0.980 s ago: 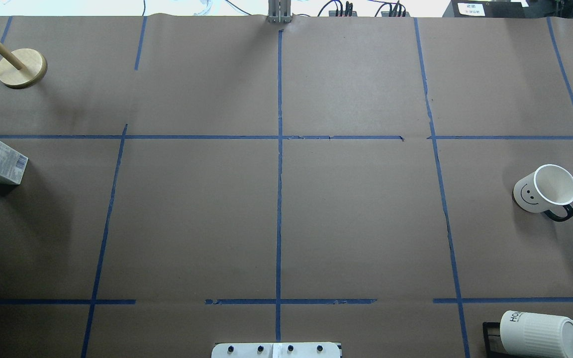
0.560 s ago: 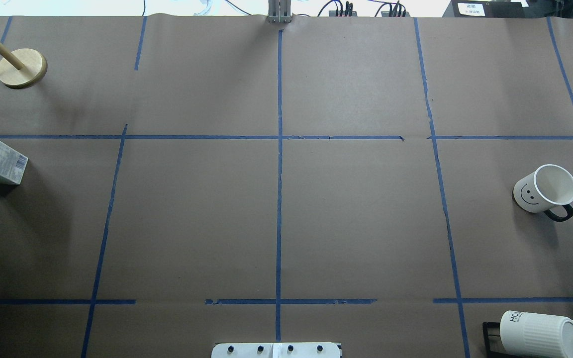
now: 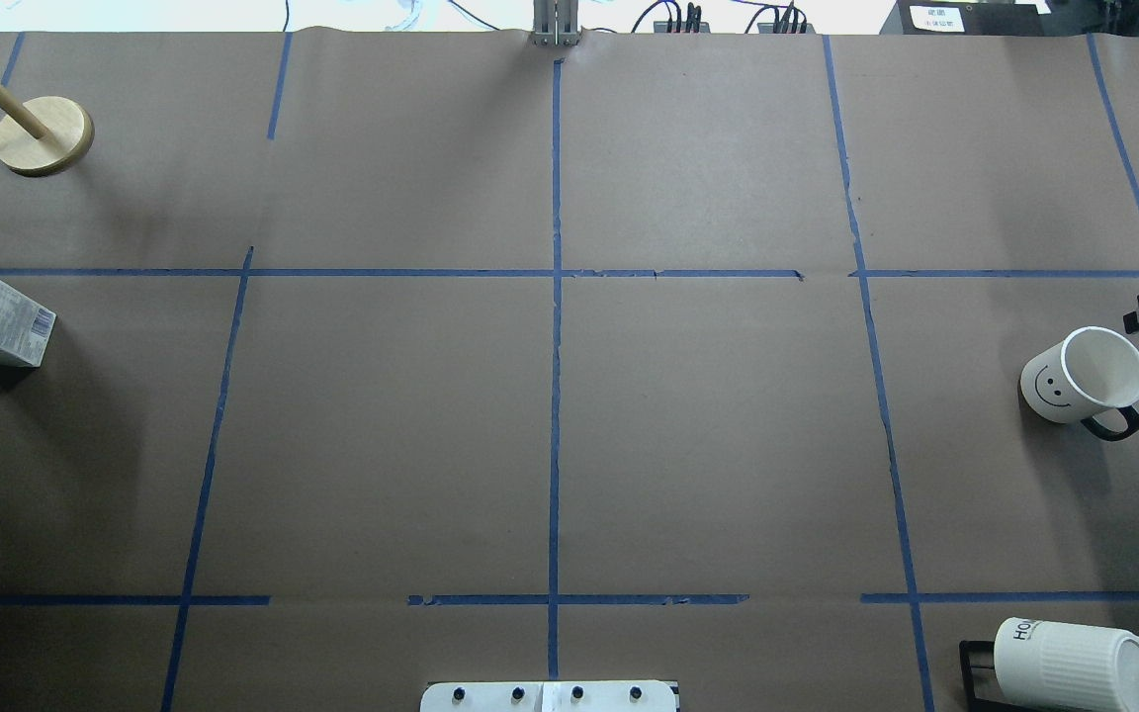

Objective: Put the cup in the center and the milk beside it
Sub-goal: 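Lower the right gripper onto the white mug and grasp its rim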

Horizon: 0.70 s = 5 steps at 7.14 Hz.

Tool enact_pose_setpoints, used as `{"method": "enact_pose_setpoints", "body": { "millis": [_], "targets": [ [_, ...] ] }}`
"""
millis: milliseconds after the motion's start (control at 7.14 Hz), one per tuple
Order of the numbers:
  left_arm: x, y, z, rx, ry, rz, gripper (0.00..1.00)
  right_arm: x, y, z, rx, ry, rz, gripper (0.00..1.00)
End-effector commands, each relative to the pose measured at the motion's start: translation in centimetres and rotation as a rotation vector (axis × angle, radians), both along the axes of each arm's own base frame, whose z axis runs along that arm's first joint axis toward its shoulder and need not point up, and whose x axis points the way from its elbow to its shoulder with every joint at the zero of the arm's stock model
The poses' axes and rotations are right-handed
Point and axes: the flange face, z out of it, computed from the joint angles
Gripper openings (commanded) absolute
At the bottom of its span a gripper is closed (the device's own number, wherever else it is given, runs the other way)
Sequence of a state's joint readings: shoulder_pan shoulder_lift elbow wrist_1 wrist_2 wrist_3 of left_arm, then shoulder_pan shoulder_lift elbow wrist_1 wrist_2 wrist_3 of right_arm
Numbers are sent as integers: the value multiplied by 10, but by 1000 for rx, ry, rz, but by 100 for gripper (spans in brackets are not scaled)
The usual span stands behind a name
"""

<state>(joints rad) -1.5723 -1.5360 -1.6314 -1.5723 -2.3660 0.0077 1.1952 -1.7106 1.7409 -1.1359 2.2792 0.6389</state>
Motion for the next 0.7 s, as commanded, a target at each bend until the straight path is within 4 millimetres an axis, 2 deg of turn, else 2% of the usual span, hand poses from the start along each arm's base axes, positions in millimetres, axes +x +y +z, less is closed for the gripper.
{"method": "enact_pose_setpoints", "body": {
  "millis": [0, 140, 420, 560],
  "targets": [
    [0, -1, -2, 5, 1, 0, 100, -21, 5, 43, -16, 11, -45, 100],
    [0, -2, -5, 11, 1, 0, 100, -28, 8, 57, -19, 13, -61, 100],
    [0, -3, -9, 17, 1, 0, 100, -33, 8, 54, -12, 9, -70, 100],
    [0, -3, -9, 17, 1, 0, 100, -35, 3, 47, 0, 1, -70, 99]
  ]
}}
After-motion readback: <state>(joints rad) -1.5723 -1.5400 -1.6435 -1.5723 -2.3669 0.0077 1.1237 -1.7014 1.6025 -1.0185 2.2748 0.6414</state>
